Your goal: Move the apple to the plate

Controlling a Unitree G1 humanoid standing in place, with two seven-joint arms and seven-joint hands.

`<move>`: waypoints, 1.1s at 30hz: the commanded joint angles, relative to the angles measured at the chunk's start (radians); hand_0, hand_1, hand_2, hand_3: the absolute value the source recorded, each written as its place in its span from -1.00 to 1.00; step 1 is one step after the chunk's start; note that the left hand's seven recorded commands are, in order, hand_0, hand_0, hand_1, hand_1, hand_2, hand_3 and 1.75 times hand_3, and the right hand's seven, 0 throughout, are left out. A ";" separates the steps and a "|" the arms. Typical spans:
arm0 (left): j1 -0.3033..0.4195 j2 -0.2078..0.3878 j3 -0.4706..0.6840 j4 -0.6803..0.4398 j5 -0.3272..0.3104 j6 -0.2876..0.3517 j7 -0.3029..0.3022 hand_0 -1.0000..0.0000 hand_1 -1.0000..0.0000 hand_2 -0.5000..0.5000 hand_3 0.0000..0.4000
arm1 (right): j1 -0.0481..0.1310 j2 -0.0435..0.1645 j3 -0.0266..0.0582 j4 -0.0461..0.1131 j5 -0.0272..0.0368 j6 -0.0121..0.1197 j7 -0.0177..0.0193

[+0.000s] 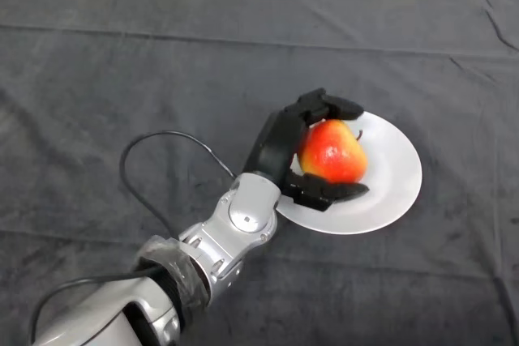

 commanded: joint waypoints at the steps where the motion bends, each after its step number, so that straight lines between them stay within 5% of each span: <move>1: -0.080 0.003 -0.026 0.034 -0.029 -0.027 -0.003 1.00 1.00 0.00 -1.00 | -0.025 -0.012 -0.0157 -0.006 0.0216 -0.005 0.0099; 21: -0.105 0.032 -0.006 0.095 -0.067 -0.091 -0.029 1.00 1.00 0.00 -1.00 | -0.027 -0.015 -0.0173 0.001 0.0216 -0.006 0.0142; 33: -0.033 0.180 0.111 -0.030 -0.037 -0.158 -0.017 1.00 1.00 0.00 -1.00 | -0.027 -0.015 -0.0176 0.002 0.0213 -0.007 0.0153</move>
